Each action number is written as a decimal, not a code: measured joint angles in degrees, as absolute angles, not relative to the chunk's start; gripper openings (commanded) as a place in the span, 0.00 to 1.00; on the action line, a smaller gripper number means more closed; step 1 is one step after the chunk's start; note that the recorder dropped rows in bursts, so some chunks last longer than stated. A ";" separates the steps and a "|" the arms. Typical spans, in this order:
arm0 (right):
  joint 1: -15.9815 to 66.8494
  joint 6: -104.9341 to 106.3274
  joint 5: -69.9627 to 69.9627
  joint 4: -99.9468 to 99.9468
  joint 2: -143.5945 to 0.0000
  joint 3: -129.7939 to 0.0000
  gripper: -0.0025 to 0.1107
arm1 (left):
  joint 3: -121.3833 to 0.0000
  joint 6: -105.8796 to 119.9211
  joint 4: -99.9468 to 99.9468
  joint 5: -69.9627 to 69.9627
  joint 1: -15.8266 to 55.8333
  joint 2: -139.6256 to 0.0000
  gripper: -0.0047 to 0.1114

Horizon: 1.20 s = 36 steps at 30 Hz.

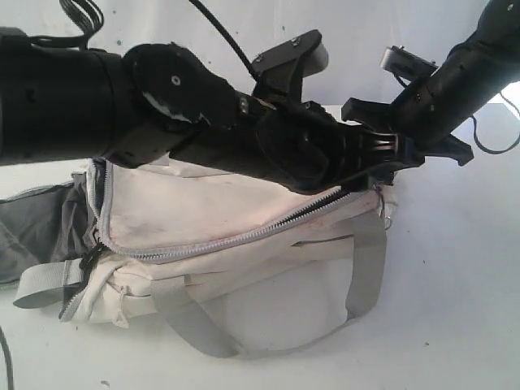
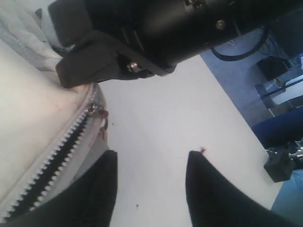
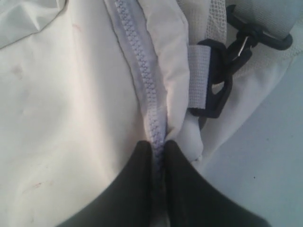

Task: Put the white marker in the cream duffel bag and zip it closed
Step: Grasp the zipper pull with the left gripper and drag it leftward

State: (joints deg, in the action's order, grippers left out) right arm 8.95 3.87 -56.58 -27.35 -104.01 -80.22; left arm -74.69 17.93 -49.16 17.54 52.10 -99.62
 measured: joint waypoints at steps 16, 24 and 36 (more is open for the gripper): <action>8.95 3.87 -58.10 -27.35 -104.01 -80.22 0.02 | -77.34 12.24 -54.36 21.44 53.89 -108.77 0.49; 8.95 3.87 -59.23 -27.45 -104.01 -80.22 0.02 | -79.10 9.77 -54.36 17.99 52.71 -110.95 0.49; 8.95 6.05 -60.13 -27.97 -104.01 -80.22 0.02 | -82.87 13.08 -56.42 18.73 52.01 -112.66 0.49</action>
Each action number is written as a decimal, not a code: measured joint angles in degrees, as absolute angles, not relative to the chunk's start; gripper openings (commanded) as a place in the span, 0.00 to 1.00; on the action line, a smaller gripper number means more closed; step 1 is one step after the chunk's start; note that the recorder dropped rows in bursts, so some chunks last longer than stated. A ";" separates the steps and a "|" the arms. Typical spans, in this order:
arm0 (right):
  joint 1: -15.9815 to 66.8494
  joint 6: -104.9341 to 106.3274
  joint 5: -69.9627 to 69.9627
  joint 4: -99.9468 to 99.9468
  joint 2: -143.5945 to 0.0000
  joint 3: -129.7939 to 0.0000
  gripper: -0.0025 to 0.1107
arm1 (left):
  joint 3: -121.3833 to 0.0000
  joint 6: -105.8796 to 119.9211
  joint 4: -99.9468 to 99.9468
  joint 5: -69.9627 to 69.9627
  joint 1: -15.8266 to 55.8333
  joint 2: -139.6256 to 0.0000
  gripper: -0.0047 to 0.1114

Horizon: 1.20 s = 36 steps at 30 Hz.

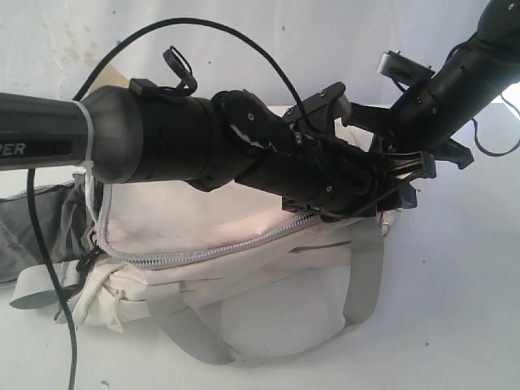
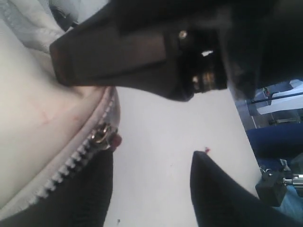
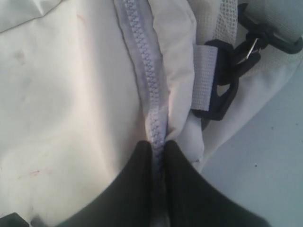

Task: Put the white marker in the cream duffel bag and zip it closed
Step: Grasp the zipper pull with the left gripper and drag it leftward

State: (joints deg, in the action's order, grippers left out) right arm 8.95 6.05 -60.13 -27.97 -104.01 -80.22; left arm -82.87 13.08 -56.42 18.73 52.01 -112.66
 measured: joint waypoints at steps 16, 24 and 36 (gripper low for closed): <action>8.95 6.69 -59.23 -28.07 -104.01 -80.22 0.02 | -83.23 13.67 -56.40 15.41 52.01 -115.21 0.49; 8.95 6.82 -59.06 -28.20 -104.01 -80.30 0.02 | -83.23 15.85 -56.40 11.69 52.01 -116.32 0.49; 8.95 8.11 -59.18 -27.90 -104.25 -80.30 0.02 | -83.40 16.61 -56.59 9.36 52.11 -118.56 0.24</action>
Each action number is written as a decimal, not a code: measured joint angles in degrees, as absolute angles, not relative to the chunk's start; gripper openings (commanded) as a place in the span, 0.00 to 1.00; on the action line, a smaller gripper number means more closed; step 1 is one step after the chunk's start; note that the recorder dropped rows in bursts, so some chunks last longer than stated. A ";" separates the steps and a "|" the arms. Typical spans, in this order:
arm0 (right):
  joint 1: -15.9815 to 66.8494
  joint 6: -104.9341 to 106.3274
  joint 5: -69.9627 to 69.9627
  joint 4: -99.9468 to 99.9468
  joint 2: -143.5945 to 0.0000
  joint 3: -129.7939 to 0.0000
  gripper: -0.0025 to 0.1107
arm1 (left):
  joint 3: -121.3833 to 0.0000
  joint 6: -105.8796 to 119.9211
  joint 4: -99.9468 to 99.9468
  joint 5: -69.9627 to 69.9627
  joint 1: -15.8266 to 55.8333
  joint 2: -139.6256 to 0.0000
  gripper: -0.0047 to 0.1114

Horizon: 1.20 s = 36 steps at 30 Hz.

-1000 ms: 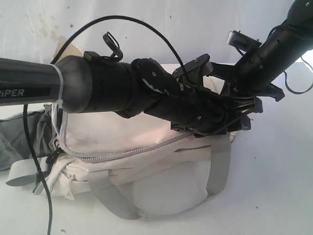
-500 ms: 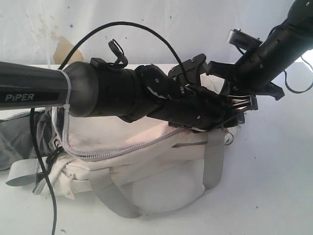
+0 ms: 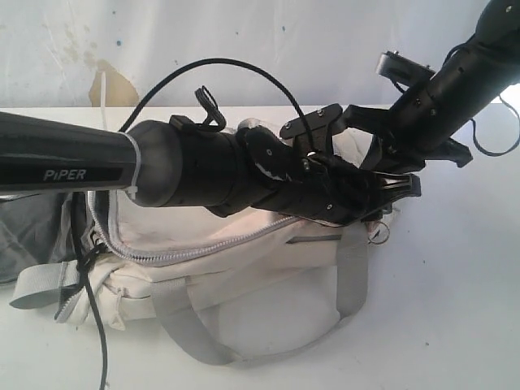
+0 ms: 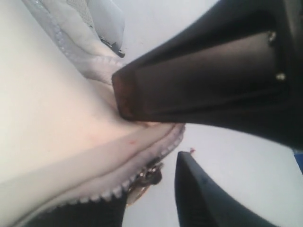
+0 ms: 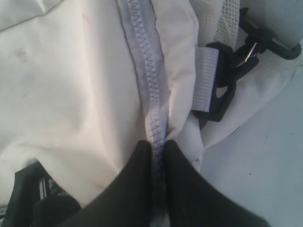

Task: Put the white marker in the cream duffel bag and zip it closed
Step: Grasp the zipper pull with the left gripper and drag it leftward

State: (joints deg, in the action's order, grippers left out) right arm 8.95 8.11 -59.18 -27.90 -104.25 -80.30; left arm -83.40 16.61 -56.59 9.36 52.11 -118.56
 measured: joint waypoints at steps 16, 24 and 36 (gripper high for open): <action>8.30 11.73 -60.90 -26.38 -104.25 -80.30 0.02 | -83.40 33.03 -57.78 15.35 51.42 -118.19 0.04; 8.43 11.84 -62.88 -26.12 -104.25 -80.30 0.02 | -83.40 42.13 -56.89 23.23 51.42 -115.73 0.04; 8.79 11.28 -64.55 -25.69 -103.81 -80.30 0.02 | -83.40 42.82 -56.34 31.22 48.79 -113.41 0.04</action>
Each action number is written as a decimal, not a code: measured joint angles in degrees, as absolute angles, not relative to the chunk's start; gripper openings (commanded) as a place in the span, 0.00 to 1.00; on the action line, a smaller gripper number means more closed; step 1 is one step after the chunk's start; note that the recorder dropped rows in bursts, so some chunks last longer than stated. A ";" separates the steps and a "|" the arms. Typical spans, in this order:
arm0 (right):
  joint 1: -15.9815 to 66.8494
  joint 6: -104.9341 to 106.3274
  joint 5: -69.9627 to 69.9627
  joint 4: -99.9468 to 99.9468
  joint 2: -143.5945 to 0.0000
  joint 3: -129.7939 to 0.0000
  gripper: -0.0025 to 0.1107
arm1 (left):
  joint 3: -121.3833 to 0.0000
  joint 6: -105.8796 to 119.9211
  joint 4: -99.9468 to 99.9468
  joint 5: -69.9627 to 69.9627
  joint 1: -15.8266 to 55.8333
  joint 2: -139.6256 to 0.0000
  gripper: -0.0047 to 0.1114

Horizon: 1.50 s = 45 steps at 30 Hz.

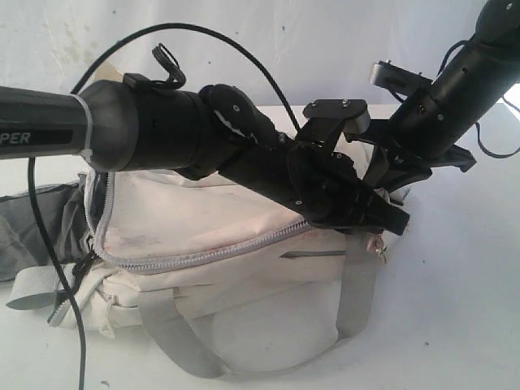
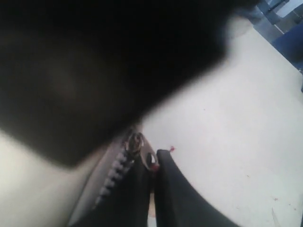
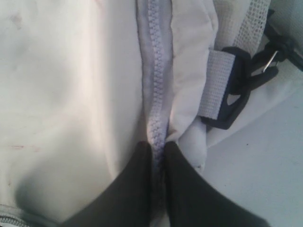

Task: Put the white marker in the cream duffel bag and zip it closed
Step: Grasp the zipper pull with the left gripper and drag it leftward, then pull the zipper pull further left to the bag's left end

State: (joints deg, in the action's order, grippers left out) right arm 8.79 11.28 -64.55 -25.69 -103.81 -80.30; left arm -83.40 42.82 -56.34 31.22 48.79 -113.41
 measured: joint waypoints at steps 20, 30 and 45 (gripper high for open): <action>9.25 6.75 -59.28 -17.73 -103.73 -80.30 0.02 | -83.40 43.21 -57.20 48.66 43.06 -112.63 0.04; 9.25 5.93 -57.51 -16.69 -103.73 -80.30 0.02 | -83.40 42.39 -59.19 61.89 37.69 -112.63 0.04; 9.25 1.51 -53.57 -11.41 -103.73 -80.30 0.02 | -83.40 36.16 -54.42 68.08 31.09 -110.51 0.04</action>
